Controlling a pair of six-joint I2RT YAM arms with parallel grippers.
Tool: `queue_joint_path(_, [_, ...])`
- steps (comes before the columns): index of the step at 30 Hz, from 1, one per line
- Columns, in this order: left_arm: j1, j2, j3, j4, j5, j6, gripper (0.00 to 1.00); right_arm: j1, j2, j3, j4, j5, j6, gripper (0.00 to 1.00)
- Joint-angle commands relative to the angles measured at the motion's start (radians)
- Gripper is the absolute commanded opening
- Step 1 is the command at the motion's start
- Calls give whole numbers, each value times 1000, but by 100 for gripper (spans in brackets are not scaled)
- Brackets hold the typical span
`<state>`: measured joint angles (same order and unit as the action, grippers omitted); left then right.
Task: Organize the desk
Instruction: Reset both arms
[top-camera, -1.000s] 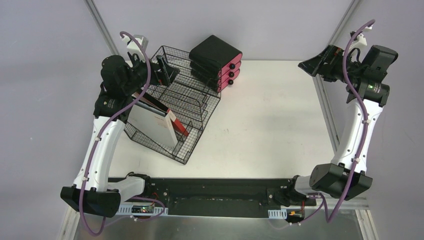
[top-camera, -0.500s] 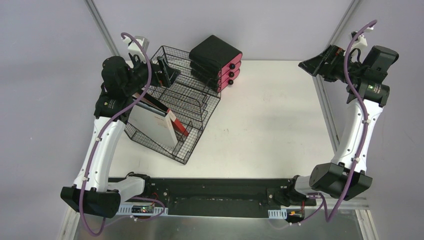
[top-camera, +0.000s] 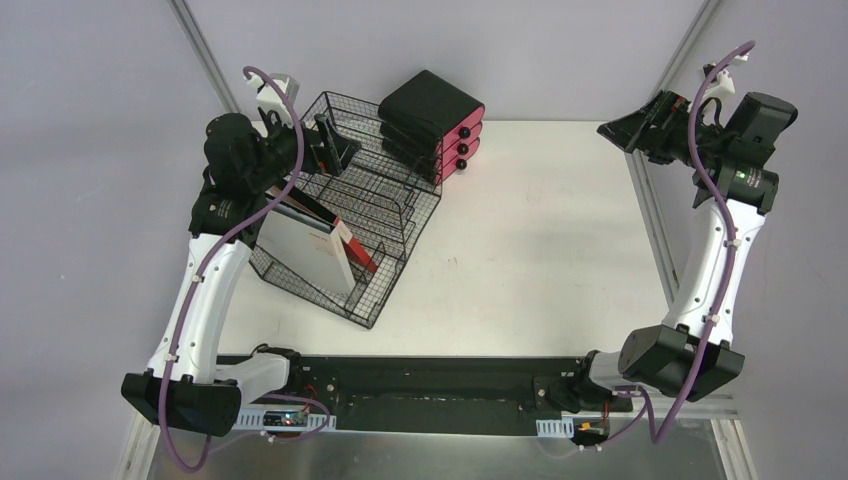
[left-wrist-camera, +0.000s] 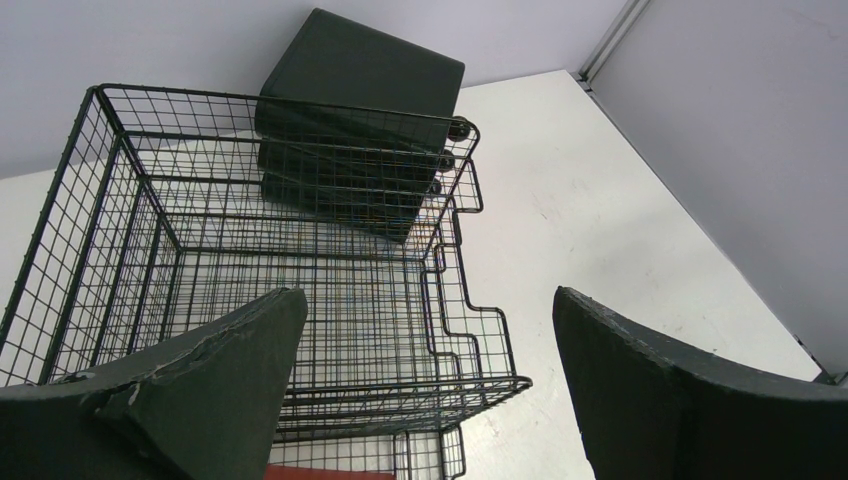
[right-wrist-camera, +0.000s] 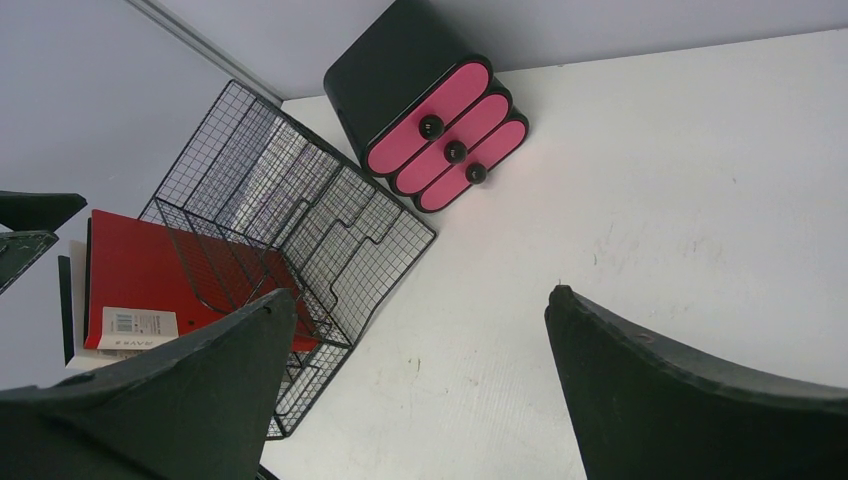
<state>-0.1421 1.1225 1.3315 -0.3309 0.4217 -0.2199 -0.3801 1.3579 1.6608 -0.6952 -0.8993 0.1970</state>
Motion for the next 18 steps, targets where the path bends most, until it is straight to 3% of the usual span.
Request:
queue_joint_path(1, [13,-30,-1,46,9,9,99,-9,-36,1,40,-18,17,99])
queue_joint_path(18, [13,-34,-3,47,9,12,99,-13,-36,-6,46,-21,20,99])
